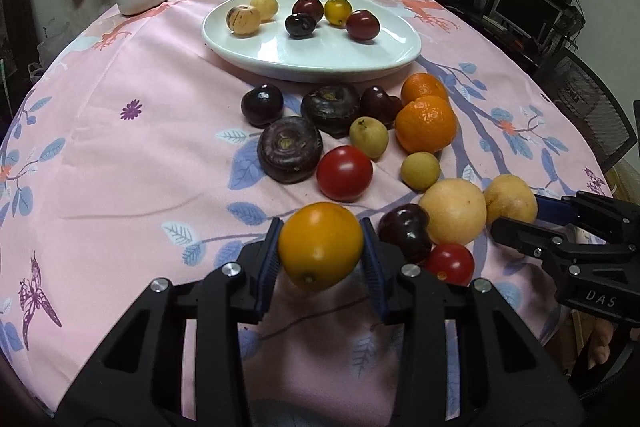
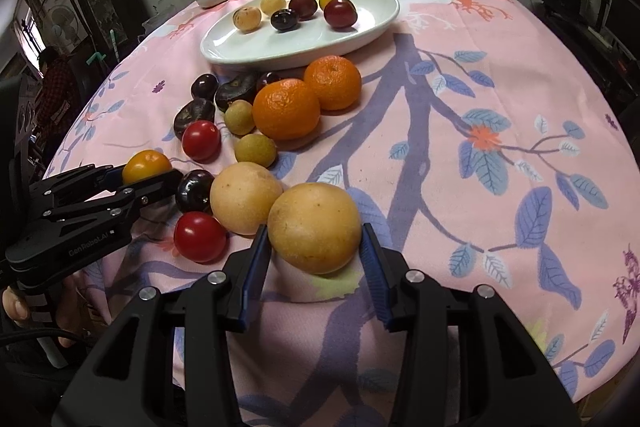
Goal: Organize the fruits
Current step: 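Carry both held fruits onto the white plate and open both grippers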
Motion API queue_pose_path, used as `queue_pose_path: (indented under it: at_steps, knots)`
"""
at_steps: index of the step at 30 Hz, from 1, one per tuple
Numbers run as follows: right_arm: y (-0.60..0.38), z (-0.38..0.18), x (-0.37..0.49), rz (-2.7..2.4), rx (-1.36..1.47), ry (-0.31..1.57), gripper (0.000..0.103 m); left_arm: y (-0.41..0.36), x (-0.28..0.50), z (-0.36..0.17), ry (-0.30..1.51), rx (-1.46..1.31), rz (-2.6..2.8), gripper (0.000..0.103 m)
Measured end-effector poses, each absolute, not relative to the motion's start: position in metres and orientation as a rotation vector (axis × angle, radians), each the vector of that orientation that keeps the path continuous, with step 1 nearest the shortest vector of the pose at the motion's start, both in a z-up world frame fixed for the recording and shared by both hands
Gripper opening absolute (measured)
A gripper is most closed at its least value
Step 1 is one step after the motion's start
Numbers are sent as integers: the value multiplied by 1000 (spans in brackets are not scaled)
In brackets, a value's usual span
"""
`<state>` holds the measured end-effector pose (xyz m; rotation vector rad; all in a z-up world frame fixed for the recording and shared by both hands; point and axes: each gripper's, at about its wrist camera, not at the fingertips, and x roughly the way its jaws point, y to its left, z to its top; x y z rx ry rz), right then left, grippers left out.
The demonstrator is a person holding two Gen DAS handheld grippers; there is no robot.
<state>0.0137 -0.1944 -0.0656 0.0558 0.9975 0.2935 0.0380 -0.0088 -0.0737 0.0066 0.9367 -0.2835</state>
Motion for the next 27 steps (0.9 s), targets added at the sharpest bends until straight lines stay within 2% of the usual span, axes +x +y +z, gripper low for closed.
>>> queue_pose_path:
  at_steps: [14, 27]
  knots:
    - [-174, -19, 42, 340, -43, 878, 46, 8, 67, -11, 831, 44, -261, 39]
    - [-144, -2, 161, 413, -89, 894, 46, 9, 194, 3, 908, 30, -207, 39]
